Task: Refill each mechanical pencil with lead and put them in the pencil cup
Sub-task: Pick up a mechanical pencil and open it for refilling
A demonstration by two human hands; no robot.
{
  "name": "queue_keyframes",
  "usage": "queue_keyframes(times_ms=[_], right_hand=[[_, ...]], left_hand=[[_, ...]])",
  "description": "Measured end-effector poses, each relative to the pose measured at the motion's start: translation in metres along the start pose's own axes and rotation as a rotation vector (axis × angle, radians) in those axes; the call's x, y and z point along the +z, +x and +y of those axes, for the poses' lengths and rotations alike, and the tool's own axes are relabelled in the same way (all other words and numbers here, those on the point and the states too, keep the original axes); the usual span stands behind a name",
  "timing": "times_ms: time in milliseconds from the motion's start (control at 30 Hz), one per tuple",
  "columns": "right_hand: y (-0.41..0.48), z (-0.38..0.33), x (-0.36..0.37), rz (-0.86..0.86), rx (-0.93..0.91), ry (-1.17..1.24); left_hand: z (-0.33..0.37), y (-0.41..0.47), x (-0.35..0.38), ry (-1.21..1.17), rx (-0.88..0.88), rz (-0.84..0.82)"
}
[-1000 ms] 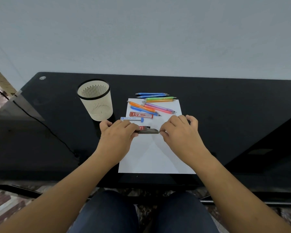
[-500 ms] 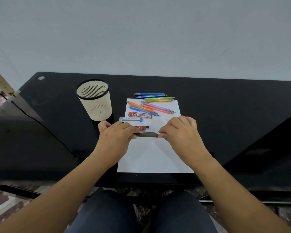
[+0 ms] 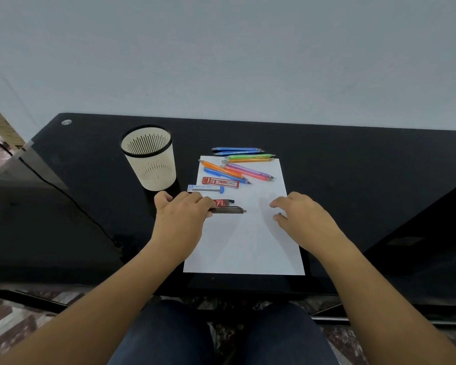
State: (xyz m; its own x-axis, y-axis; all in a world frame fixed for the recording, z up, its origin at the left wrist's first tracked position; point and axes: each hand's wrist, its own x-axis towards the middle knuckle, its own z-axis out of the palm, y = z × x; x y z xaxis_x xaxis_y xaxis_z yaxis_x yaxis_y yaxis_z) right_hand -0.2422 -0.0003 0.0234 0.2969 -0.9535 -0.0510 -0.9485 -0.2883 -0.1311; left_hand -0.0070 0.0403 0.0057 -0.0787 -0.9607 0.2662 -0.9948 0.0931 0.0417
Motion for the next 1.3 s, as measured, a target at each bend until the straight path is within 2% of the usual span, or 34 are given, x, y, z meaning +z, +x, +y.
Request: queue_keyframes(times_ms=[200,500,900,1100,1300], right_hand=[[0.009,-0.001,0.012,-0.096,0.036,-0.089],[0.001,-0.019,0.008,-0.013,-0.013,0.022],[-0.001,-0.021,0.014,-0.105,-0.028,-0.096],[-0.009,-0.025,0.009,0.022,-0.081,-0.146],[-0.008,-0.028,0.014,0.123,-0.110,-0.010]], left_hand=[[0.001,0.000,-0.006,-0.002,-0.003,-0.029],[0.002,0.001,-0.009,0.020,-0.013,-0.053],[0.005,0.000,-0.011,0.019,-0.014,-0.068],[0.006,0.000,-0.011,0.014,-0.015,-0.065],[0.006,0.000,-0.010,0.008,-0.015,-0.066]])
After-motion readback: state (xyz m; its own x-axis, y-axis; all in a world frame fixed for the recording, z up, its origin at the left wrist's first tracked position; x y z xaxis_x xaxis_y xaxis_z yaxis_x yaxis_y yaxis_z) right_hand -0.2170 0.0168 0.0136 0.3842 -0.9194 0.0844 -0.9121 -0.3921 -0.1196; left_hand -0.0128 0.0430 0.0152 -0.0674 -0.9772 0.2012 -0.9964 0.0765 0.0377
